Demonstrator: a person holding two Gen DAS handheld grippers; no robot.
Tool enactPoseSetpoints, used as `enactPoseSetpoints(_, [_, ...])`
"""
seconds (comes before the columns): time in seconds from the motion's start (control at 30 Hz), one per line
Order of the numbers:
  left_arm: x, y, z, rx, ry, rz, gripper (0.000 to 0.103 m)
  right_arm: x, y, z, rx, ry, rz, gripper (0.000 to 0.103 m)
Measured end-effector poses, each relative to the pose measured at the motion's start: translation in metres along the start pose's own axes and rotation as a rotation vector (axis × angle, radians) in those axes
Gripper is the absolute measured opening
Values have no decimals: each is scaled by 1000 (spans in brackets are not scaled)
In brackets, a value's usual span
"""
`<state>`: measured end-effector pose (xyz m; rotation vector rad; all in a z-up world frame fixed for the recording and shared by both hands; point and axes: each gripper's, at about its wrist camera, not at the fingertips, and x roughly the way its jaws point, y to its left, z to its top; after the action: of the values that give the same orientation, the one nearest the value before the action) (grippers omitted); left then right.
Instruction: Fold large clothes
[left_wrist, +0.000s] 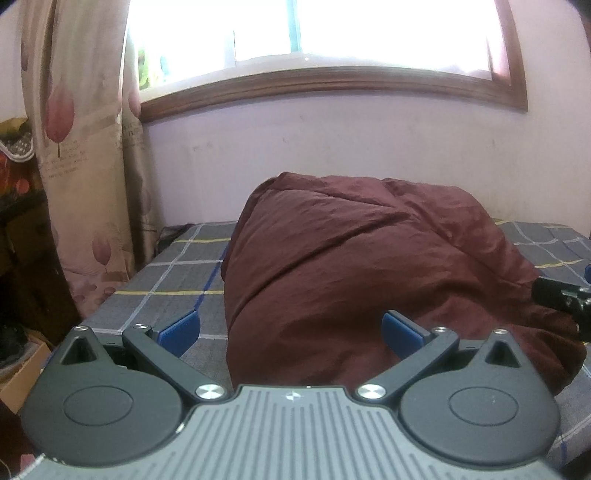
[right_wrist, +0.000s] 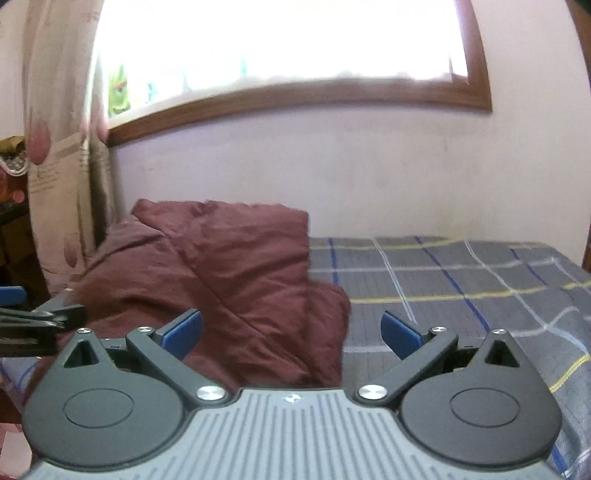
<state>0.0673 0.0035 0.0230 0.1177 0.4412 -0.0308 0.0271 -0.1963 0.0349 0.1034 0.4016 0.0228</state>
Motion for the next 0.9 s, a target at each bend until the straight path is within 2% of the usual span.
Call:
enactPoseSetpoints(0.17, [2, 2, -1, -25, 20, -14, 103, 5, 4, -1, 4, 43, 48, 103])
enactPoseSetpoints(0.33, [0, -1, 0, -17, 14, -6, 103, 4, 1, -4, 81, 76, 117, 103])
enactPoseSetpoints(0.43, [-5, 0, 0, -32, 0, -12, 103, -1, 5, -7, 76, 86, 90, 103])
enactPoseSetpoints(0.53, [-11, -2, 1, -24, -32, 8, 103, -8, 17, -10, -2, 90, 0, 103])
enactPoseSetpoints(0.6, [-14, -5, 4, -3, -26, 4, 103, -15, 21, -13, -37, 71, -25, 103])
enactPoseSetpoints(0.67, [-18, -5, 7, -6, -15, -32, 103, -20, 23, -14, -48, 69, -28, 103])
enactPoseSetpoints(0.9, [-43, -1, 14, -70, -46, -58, 103, -34, 22, -12, -38, 68, -5, 103])
